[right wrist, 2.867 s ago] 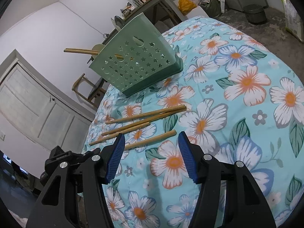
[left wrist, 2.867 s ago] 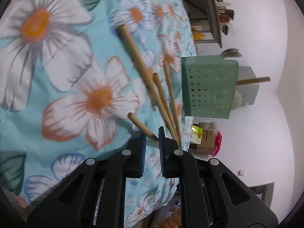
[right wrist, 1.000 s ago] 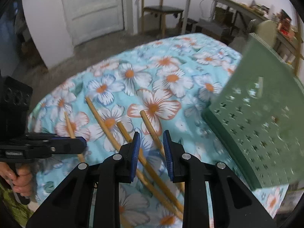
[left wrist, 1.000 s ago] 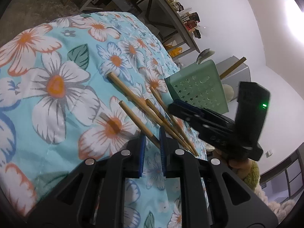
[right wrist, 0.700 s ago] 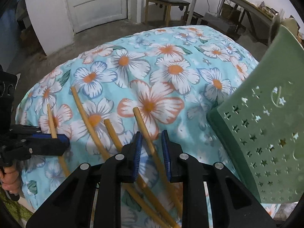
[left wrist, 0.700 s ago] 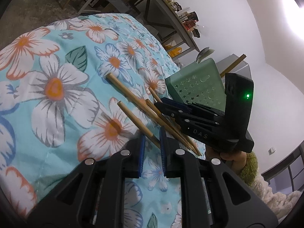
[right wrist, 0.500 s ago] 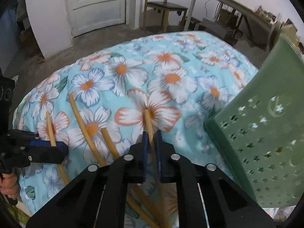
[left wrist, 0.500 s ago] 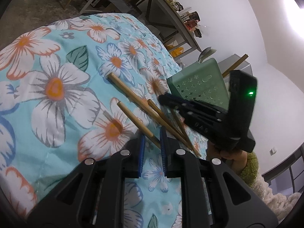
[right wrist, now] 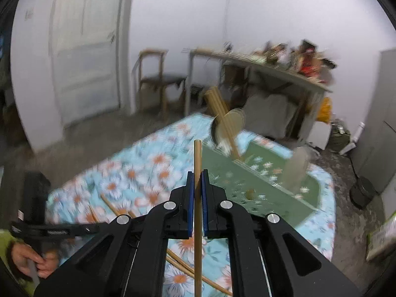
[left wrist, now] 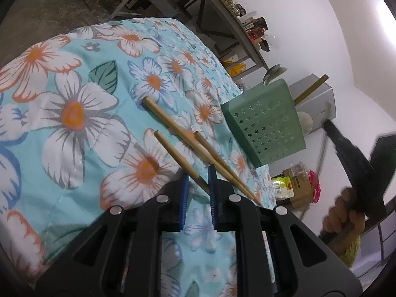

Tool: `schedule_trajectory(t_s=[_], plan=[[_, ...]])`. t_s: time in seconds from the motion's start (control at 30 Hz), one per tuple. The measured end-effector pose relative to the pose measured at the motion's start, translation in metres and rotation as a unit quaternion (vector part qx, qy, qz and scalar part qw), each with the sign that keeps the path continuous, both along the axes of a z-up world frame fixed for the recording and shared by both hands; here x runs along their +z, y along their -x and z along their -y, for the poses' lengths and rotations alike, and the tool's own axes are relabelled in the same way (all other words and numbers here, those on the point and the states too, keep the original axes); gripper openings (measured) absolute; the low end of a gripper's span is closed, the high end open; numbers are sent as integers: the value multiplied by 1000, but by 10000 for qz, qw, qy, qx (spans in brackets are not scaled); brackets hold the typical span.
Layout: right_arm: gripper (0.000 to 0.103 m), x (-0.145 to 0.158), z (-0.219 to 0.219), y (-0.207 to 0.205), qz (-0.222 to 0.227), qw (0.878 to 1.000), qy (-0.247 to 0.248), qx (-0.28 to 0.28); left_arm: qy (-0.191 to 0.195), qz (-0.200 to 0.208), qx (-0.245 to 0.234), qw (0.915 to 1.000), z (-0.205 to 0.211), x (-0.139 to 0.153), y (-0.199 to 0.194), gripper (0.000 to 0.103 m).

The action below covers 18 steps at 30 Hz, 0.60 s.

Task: Organize utensils
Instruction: 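Carry one chopstick each upright to the green holder with both tools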

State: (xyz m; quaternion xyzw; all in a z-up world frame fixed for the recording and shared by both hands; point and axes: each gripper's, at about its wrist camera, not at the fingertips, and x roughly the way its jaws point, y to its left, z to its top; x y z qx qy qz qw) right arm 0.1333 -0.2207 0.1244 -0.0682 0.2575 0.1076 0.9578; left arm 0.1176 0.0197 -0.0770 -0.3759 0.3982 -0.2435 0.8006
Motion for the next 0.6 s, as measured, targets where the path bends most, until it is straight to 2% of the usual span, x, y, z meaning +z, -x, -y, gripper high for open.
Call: schedule_trajectory(t_s=[0.1, 0.27, 0.37, 0.5, 0.6], plan=[[6, 20, 14, 24, 358, 9986, -313, -233, 26, 188, -41, 9998, 1, 15, 3, 11], [6, 38, 34, 53, 752, 9933, -675, -569, 96, 882, -194, 9959, 3, 62, 8, 6], [6, 43, 50, 71, 958, 9884, -895, -766, -54, 1499, -253, 9884, 6, 98, 14, 4], [6, 42, 68, 92, 1078, 9824, -1188, -959, -384, 2269, -300, 9727, 15, 141, 19, 4], [6, 40, 76, 100, 1074, 9799, -1337, -1016, -357, 2727, -329, 9609, 23, 171, 18, 4]])
